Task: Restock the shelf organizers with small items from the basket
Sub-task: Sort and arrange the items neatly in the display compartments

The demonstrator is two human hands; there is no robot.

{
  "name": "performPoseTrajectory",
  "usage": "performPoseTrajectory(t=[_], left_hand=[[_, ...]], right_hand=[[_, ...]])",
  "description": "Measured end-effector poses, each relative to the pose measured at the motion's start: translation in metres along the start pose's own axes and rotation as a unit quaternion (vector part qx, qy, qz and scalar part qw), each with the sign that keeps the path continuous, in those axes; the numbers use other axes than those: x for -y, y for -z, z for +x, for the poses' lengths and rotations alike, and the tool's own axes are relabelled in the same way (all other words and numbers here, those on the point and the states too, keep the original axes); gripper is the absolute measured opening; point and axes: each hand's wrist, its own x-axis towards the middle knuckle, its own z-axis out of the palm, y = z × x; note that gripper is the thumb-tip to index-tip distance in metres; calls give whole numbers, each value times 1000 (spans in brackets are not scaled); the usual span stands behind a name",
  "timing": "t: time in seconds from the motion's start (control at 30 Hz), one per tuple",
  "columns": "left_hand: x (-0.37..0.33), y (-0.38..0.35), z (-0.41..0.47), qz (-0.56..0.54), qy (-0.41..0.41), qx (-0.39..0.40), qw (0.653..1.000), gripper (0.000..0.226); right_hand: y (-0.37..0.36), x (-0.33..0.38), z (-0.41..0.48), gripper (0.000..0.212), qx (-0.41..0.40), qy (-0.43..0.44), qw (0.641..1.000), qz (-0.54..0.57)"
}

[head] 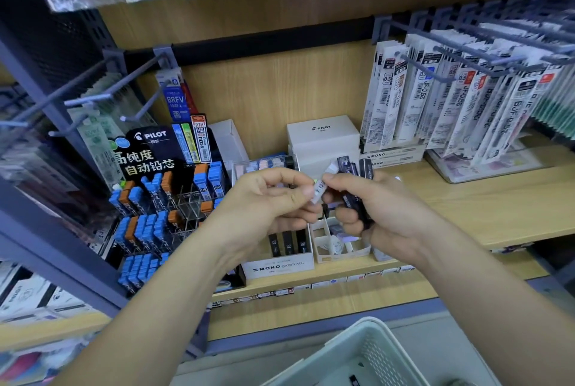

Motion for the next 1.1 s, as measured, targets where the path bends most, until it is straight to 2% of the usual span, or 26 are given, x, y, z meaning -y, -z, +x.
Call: performPoseTrajectory(t=[0.07,0.2,0.3,0.37,0.47,0.57,0.63,0.77,0.9,1.1], left_hand=[[-1,4,1,5,-4,-15,1000,19],[-2,6,2,22,-22,-14,999,26],[-4,4,2,68,-39,-8,997,22],[-7,7,3,79,-54,-33,995,14],[-9,22,7,94,-98,-112,984,9],[-3,41,15,196,-136,-219,946,9],[5,46,22,274,-143,-253,917,12],[24,38,32,390,-148,-234,878,15],[38,32,44,438,-150,-206,862,17],[45,33,54,536,-188,-162,807,17]], right_hand=[[0,1,-2,11,33,-3,999,-23],[-4,-2,-4,18,86,-6,992,-94],[-6,-4,-4,6,107,-9,987,-118],[-6,-5,-2,6,83,-16,991,-107],[-1,-3,5,12,-12,-34,999,-33],[9,1,10,18,-81,-43,992,81],[15,3,11,19,-92,-45,986,129],[16,2,10,22,-82,-39,985,147],[14,0,7,21,-64,-28,987,144],[13,-1,2,20,-48,-37,989,138]])
